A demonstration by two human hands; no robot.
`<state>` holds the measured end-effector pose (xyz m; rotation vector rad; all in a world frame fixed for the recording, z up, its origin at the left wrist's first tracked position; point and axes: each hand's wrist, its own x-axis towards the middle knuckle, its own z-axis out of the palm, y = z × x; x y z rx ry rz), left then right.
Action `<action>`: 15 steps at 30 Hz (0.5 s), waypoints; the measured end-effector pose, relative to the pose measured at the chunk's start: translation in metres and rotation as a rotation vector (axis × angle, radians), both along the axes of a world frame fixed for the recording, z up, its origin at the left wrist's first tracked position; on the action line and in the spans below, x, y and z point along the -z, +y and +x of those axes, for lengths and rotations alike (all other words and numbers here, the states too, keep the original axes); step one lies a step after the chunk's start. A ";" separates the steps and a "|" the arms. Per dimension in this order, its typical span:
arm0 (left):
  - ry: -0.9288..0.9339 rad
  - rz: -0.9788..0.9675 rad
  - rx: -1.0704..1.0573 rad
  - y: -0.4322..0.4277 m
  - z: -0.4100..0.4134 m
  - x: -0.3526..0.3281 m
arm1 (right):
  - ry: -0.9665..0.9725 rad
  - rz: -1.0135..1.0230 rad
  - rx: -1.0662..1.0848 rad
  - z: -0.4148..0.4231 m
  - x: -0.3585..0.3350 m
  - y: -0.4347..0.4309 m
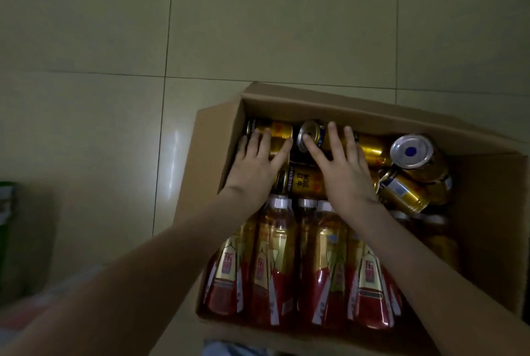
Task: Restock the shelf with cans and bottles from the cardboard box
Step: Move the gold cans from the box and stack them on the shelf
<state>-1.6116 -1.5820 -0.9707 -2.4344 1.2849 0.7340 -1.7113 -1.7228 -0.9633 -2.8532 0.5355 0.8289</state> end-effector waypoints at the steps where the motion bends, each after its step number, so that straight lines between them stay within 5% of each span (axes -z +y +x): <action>1: -0.016 0.027 -0.003 -0.005 0.001 0.001 | 0.000 -0.010 -0.013 0.006 0.004 -0.003; 9: -0.085 0.085 0.007 -0.018 0.007 0.002 | -0.057 -0.024 -0.075 0.021 0.021 -0.004; 15: 0.059 -0.183 -0.134 0.001 0.008 -0.030 | -0.171 0.090 0.003 0.020 0.015 -0.014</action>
